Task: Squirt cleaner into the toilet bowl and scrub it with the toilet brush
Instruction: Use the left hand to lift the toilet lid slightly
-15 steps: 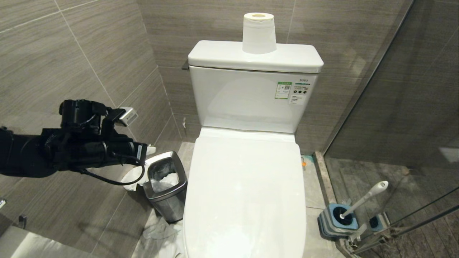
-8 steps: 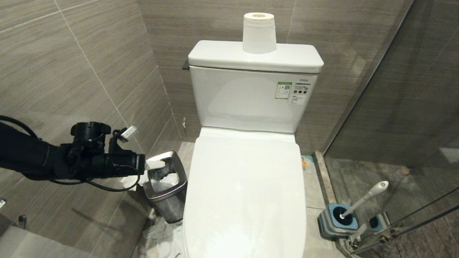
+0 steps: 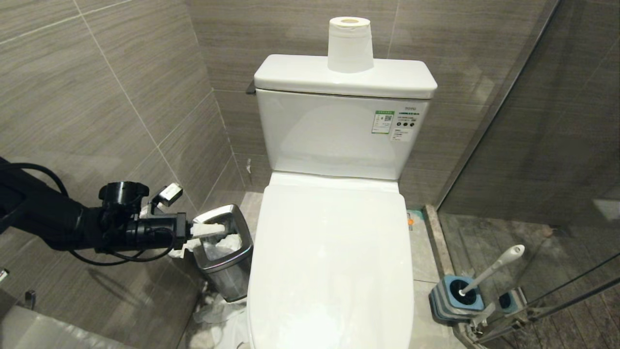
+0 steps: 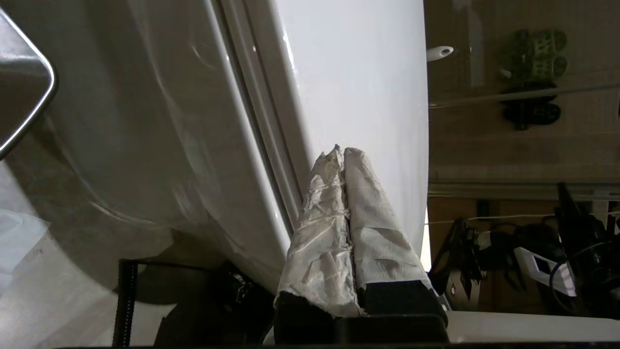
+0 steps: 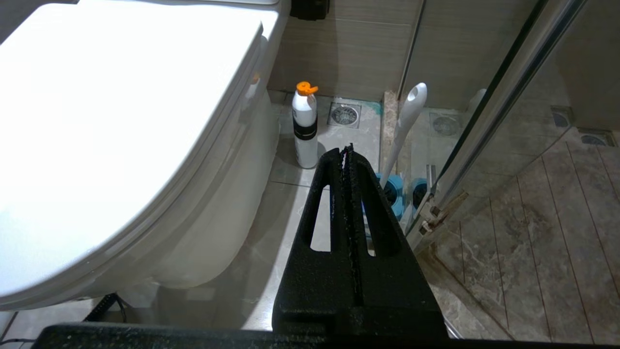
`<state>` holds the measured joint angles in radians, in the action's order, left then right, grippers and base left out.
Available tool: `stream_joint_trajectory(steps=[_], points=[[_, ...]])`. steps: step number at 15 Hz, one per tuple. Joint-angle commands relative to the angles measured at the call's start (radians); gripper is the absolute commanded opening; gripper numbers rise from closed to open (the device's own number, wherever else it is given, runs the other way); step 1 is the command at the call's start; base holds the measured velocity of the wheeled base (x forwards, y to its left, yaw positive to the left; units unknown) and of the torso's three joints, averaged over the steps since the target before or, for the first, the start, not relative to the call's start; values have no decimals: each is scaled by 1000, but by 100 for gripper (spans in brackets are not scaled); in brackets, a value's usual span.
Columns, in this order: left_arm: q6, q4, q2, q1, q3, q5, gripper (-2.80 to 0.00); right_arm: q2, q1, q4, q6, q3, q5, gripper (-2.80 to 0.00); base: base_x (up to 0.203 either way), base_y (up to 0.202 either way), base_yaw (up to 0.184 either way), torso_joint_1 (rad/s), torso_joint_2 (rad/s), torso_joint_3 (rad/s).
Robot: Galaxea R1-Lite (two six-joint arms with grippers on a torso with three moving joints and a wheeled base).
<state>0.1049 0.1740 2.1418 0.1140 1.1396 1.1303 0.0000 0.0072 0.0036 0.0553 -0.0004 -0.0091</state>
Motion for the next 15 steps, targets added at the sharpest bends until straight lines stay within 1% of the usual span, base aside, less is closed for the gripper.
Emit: stream_joint_trajectory(steps=[1, 6, 8, 10, 13, 15], points=[[1, 2, 23, 6, 2, 6, -280, 0, 0, 0, 0, 0, -1, -280, 0, 0, 0, 0, 0, 0], [0, 11, 41, 24, 2, 10, -280, 0, 0, -1, 0, 0, 0, -280, 0, 0, 0, 0, 0, 0], [1, 65, 65, 24, -11, 24, -280, 0, 0, 0, 0, 0, 0, -280, 0, 0, 0, 0, 0, 0], [1, 87, 70, 24, -45, 25, -280, 0, 0, -1, 0, 0, 0, -280, 0, 0, 0, 0, 0, 0], [9, 136, 70, 27, -51, 17, -280, 0, 0, 0, 0, 0, 0, -280, 0, 0, 0, 0, 0, 0], [15, 141, 67, 36, -60, 12, -280, 0, 0, -1, 0, 0, 0, -280, 0, 0, 0, 0, 0, 0]])
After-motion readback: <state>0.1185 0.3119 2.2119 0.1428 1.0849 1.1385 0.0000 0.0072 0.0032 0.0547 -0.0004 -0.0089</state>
